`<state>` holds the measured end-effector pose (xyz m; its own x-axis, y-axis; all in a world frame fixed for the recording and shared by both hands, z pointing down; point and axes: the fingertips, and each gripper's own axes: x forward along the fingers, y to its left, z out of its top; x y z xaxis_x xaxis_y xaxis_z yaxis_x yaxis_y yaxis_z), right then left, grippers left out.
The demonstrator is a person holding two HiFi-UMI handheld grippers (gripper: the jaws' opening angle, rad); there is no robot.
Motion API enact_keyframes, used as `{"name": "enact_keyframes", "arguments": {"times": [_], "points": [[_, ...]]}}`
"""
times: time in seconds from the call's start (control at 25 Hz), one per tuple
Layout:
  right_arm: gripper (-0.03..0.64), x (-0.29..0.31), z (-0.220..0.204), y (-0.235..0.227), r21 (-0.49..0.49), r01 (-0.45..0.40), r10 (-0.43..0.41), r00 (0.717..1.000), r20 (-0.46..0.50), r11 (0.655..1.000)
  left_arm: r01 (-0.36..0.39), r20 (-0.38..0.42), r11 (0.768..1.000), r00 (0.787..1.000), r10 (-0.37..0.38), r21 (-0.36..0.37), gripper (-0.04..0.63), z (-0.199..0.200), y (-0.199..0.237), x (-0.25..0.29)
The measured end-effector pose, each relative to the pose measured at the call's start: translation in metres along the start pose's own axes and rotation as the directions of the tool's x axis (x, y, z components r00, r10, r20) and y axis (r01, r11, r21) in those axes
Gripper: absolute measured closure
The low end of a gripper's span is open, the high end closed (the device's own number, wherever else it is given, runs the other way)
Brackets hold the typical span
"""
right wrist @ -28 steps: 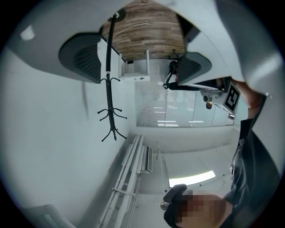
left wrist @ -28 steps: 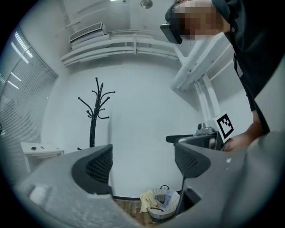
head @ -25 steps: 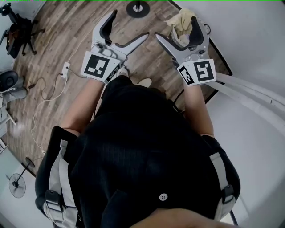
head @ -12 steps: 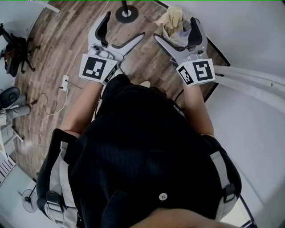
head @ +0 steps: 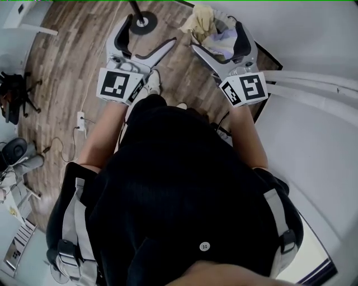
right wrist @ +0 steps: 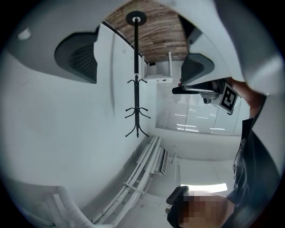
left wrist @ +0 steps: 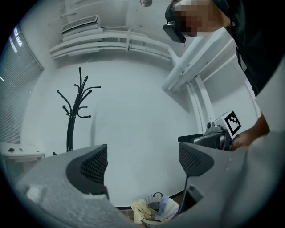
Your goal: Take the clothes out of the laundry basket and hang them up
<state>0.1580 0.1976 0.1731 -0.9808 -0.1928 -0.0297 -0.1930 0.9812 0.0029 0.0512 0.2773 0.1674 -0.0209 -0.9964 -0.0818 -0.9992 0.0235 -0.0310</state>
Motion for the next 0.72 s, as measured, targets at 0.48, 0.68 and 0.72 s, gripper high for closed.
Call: {"name": "enact_keyframes", "arguments": {"times": [0.48, 0.68, 0.72], "points": [[0.051, 0.093, 0.012, -0.044, -0.063, 0.154, -0.157, 0.987, -0.036, 0.986, 0.176, 0.053, 0.984, 0.983, -0.175, -0.030, 0.092, -0.001, 0.091, 0.089], [0.052, 0.131, 0.005, -0.070, -0.068, 0.214, -0.219, 0.974, -0.061, 0.974, 0.243, 0.052, 0.969, 0.969, -0.241, -0.043, 0.094, -0.013, 0.127, 0.128], [0.052, 0.138, 0.002, -0.075, -0.069, 0.227, -0.232, 0.970, -0.068, 0.971, 0.253, 0.043, 0.966, 0.967, -0.251, -0.051, 0.094, -0.016, 0.134, 0.134]]}}
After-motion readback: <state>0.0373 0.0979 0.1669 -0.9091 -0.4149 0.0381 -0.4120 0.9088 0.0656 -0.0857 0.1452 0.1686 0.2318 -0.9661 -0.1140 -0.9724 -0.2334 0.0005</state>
